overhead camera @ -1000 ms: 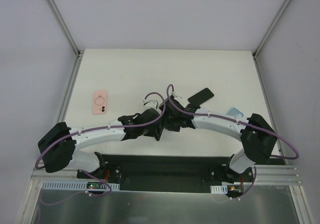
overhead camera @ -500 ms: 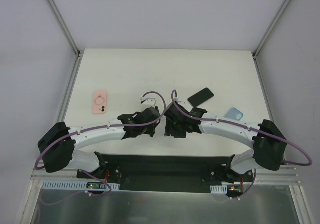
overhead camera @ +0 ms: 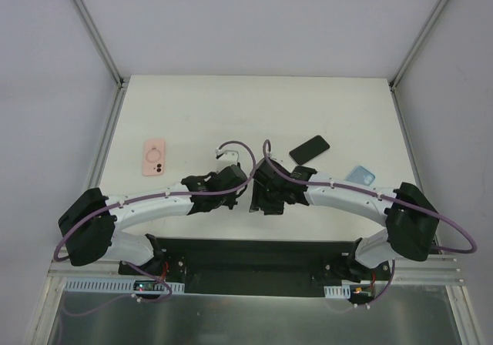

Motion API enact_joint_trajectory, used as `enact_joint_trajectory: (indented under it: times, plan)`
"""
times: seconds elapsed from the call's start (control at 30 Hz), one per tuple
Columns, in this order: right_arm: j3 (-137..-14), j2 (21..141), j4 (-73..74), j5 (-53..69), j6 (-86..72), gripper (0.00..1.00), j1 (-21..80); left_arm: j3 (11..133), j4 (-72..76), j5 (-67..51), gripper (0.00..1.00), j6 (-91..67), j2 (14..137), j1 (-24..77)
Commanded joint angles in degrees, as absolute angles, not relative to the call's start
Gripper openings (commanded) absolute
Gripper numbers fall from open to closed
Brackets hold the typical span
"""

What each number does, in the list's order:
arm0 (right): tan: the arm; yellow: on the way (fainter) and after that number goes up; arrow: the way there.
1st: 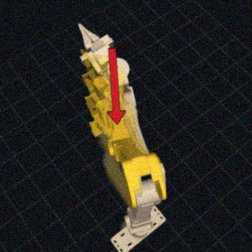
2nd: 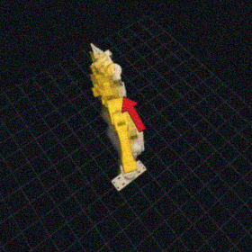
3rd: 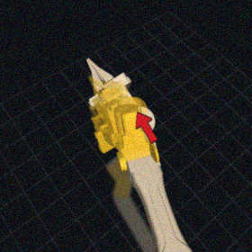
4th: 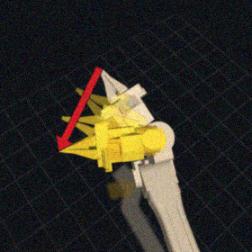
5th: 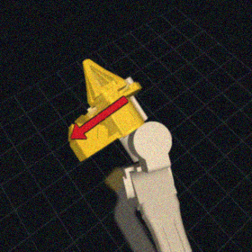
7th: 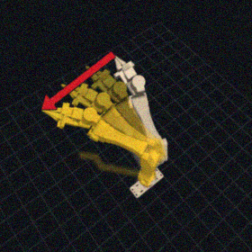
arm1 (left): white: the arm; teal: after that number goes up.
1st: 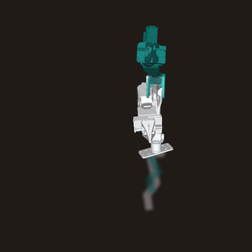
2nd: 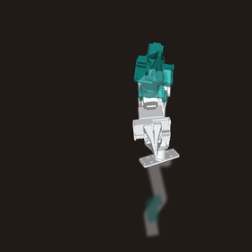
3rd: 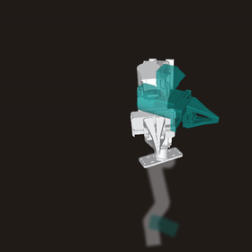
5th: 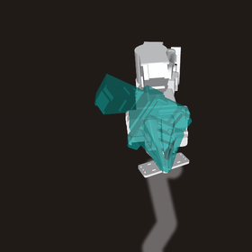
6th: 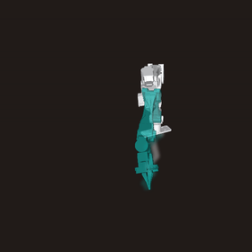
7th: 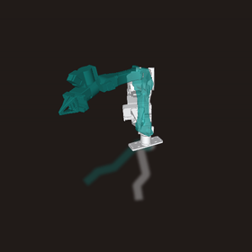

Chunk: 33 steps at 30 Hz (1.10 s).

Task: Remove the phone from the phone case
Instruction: Place the phone case at the center of the board.

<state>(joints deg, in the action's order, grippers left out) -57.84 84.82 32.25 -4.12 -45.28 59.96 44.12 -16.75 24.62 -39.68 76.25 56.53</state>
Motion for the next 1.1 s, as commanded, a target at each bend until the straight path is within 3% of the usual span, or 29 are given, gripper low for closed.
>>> enact_joint_trajectory:
  times: [0.0,0.47,1.07]
  plan:
    - [-57.2,84.9,24.6,-1.0,-49.3,0.51,58.9,43.0,-15.8,26.8,0.0,-36.8,73.5,56.1]
    - [-56.2,86.7,17.8,-1.6,-50.7,0.51,57.7,38.7,-12.1,23.1,0.0,-35.5,69.4,56.1]
    - [-65.7,95.4,18.3,1.3,-48.4,0.51,56.3,38.9,-12.2,23.3,0.0,-34.7,69.1,56.0]
